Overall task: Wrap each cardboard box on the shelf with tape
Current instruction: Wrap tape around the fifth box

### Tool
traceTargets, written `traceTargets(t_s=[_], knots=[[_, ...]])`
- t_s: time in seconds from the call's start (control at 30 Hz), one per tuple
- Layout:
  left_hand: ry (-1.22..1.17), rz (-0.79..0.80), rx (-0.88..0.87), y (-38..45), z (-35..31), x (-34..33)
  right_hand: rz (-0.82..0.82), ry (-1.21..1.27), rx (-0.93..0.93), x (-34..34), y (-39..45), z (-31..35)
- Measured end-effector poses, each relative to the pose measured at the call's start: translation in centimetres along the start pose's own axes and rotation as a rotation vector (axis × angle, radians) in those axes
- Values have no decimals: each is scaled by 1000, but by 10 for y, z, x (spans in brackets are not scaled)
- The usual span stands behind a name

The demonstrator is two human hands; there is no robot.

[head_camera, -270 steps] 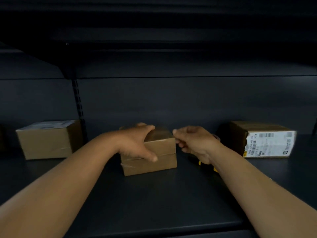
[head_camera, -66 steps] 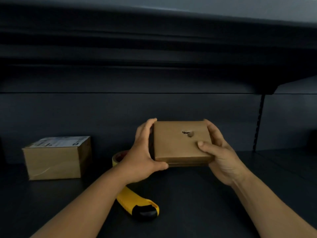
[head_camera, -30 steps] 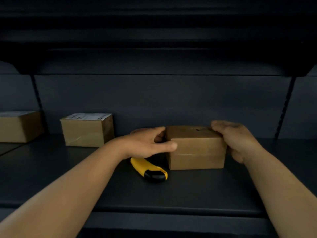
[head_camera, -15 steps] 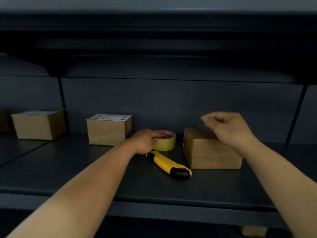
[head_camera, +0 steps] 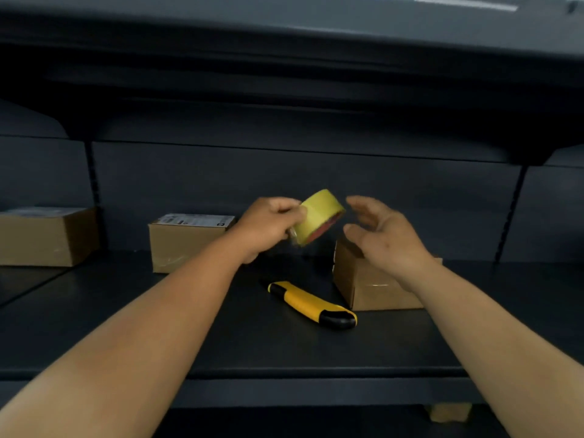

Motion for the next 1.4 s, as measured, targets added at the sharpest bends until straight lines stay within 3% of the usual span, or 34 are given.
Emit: traceTargets(t_s=[0.2, 0.43, 0.53, 0.87, 1.17, 1.4], knots=[[-115, 211, 49, -29, -24, -14, 31, -34, 38, -12, 6, 16], [-313, 127, 237, -36, -15, -7, -161, -116, -66, 0, 5, 11], [-278, 182, 316, -40, -8, -13, -247, -137, -93, 10, 0, 7], [-359, 247, 186, -32, -33, -39, -329, -92, -86, 47, 0, -1], [-378, 186, 166, -18, -55, -63, -326, -43, -48, 73, 15, -13], [-245, 73, 60, -10, -67, -62, -303, 22, -50, 77, 28, -21]])
Point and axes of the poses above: each hand's wrist, its own y-axis towards the middle knuckle, its own x-axis out of the back of the hand, z = x × y, the point moved 7 cm from there along y, towards the middle knuckle, and after that the axes turned 9 degrees about x, right-handed, at the moved point
